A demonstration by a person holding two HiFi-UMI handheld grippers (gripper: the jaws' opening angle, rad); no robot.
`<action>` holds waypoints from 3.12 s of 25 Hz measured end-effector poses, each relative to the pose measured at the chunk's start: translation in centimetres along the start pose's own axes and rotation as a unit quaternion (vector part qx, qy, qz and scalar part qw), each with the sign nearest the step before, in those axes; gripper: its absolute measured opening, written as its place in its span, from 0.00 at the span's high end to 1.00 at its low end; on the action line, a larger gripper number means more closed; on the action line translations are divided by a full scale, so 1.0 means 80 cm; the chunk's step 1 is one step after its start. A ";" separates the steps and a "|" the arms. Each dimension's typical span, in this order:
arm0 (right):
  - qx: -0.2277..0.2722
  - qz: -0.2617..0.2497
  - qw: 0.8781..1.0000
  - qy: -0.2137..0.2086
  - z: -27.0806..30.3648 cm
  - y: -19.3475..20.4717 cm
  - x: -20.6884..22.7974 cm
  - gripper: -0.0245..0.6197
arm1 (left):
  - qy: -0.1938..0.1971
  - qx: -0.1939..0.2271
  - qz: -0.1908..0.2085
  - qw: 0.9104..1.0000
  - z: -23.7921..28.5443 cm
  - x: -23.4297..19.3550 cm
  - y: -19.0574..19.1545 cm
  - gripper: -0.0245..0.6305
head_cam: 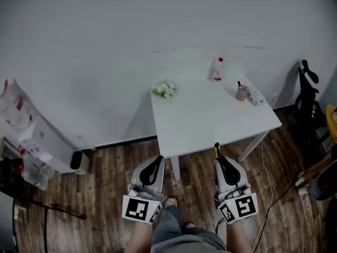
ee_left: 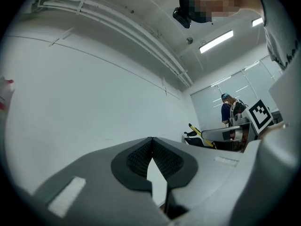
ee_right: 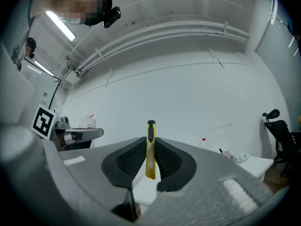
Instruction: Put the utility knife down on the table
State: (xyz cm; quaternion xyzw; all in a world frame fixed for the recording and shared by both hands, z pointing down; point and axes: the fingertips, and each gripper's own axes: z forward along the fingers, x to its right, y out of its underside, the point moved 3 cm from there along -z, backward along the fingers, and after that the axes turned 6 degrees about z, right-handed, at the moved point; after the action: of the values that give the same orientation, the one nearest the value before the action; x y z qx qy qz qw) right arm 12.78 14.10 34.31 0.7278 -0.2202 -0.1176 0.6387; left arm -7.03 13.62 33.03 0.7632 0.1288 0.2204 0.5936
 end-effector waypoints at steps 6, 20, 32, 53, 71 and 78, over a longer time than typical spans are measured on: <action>0.004 -0.001 1.000 0.010 0.028 0.001 0.010 0.88 | 0.003 0.004 -0.005 1.000 0.024 -0.023 0.009 0.94; 0.011 0.000 0.999 0.048 0.106 0.006 0.039 0.88 | 0.039 0.014 -0.011 0.999 0.108 -0.081 0.029 0.94; 0.016 -0.002 0.997 0.073 0.169 0.016 0.051 0.88 | 0.060 0.016 -0.017 0.998 0.161 -0.131 0.052 0.94; 0.023 -0.009 0.994 0.109 0.235 0.023 0.060 0.88 | 0.094 0.020 -0.025 0.995 0.217 -0.186 0.076 0.94; 0.013 -0.002 0.993 0.120 0.258 0.033 0.081 0.88 | 0.096 0.011 -0.038 0.995 0.246 -0.198 0.098 0.94; 0.009 0.003 0.993 0.118 0.275 0.032 0.110 0.88 | 0.092 0.013 -0.035 0.995 0.274 -0.198 0.098 0.95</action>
State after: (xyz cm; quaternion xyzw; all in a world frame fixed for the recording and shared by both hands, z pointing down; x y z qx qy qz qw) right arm 10.07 -9.61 34.35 0.7416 -0.1463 -0.0268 0.6542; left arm -10.63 -14.32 33.35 0.7424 0.2121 0.2673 0.5765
